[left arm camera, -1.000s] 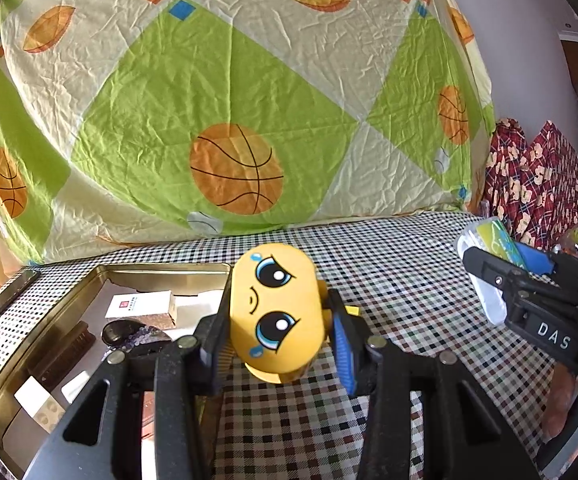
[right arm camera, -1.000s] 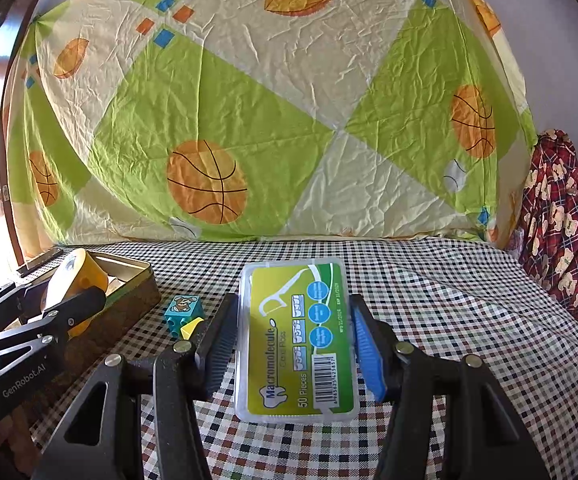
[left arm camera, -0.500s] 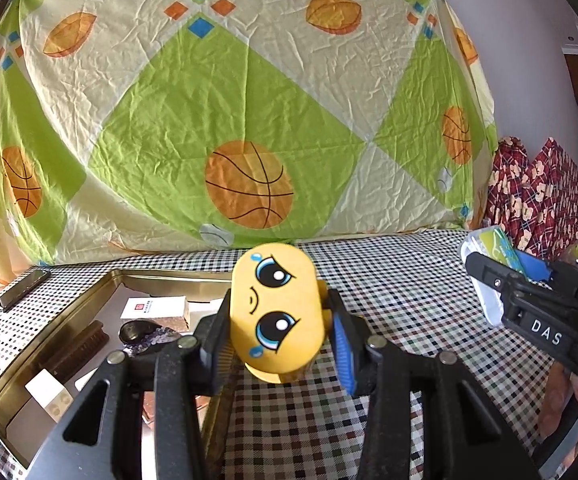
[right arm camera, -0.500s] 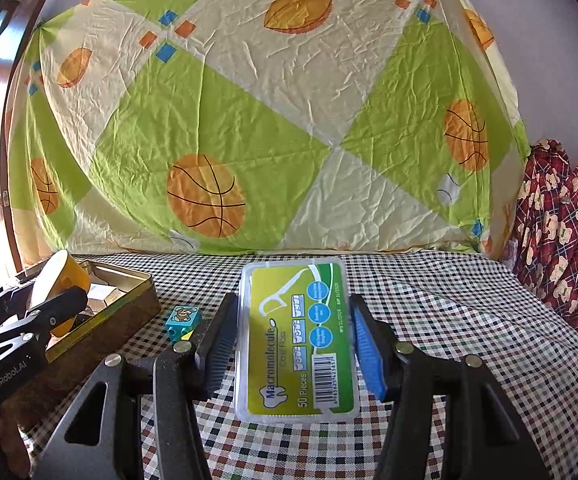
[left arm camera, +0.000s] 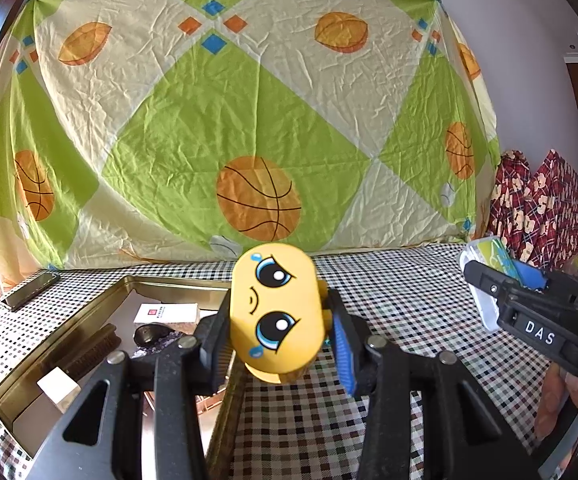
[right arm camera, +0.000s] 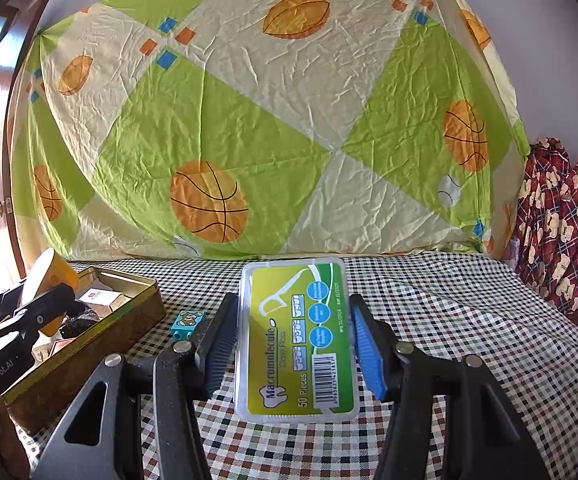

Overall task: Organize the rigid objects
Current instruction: 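Carry the yellow face block with the left tool while the right tool carries the floss box toward the tin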

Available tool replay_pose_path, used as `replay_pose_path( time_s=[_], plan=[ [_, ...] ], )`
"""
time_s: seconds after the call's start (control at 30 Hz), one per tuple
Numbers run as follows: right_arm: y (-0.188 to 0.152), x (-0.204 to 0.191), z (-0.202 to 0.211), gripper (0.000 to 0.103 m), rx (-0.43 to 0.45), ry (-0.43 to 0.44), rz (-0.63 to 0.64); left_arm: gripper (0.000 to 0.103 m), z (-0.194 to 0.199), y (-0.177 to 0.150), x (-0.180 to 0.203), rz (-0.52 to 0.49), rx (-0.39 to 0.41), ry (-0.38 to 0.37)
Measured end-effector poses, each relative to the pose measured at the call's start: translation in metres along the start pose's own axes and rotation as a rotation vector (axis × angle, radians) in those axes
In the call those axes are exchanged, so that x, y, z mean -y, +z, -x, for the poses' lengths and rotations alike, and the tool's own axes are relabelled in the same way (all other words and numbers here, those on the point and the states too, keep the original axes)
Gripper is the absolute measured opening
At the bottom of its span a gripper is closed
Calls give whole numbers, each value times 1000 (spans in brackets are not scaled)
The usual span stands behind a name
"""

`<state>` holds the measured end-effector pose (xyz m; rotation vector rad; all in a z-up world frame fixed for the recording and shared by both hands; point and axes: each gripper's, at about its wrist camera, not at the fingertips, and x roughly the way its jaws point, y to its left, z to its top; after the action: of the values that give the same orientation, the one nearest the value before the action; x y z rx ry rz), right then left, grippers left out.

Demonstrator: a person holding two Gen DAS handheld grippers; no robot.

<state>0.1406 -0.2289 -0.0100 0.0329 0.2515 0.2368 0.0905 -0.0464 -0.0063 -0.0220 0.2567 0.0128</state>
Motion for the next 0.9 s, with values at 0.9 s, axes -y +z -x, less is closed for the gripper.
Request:
replay_pose_path(
  time_s=[0.9],
  plan=[
    [-1,-45,3,57,21,89,38,42,21,-4,-17,34,28,25]
  ],
)
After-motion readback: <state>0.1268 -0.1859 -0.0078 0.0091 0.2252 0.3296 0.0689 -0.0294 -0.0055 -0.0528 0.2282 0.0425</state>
